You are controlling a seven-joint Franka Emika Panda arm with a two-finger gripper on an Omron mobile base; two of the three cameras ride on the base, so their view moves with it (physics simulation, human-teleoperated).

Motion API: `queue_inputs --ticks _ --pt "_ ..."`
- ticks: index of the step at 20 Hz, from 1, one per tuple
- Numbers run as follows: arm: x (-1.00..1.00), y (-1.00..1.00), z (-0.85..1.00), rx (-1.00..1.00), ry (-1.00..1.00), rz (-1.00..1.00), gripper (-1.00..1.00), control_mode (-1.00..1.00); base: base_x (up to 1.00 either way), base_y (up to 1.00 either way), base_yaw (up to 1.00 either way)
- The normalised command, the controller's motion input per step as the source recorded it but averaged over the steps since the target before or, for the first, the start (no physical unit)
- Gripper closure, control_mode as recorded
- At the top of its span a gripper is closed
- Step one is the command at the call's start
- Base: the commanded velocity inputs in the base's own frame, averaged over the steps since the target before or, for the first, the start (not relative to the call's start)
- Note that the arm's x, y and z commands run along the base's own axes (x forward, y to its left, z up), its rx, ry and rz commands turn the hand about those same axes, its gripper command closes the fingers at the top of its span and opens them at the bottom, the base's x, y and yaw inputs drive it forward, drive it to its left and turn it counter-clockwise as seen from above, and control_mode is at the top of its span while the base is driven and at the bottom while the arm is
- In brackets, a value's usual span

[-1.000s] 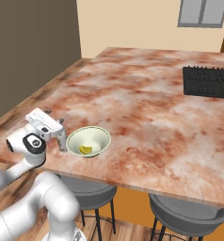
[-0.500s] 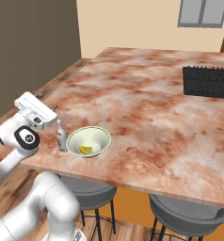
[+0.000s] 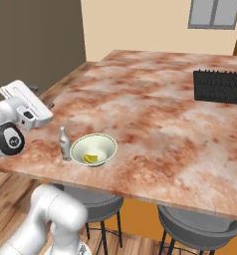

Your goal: There is a bowl on the dining counter. Grab a lemon wedge from the fridge and place it in the bowl. Then get the liquor bottle and glass cup from the cabinet and place them next to the bowl.

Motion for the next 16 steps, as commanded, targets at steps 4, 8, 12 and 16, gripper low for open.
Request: queue_inputs --ticks 4,8,12,16 --pt "-0.93 -0.22 1.00 0.13 0.32 0.00 -1.00 -1.00 0.00 0.00 0.00" --pt "-0.77 -0.29 0.73 0.04 0.40 0.00 -1.00 -1.00 0.00 0.00 0.00" --pt "-0.24 -0.29 -0.38 0.00 0.65 0.00 -1.00 -1.00 0.00 0.00 0.00" --pt "-0.20 -0.25 -1.00 0.00 0.53 0.08 -1.00 -1.00 0.00 0.00 0.00"
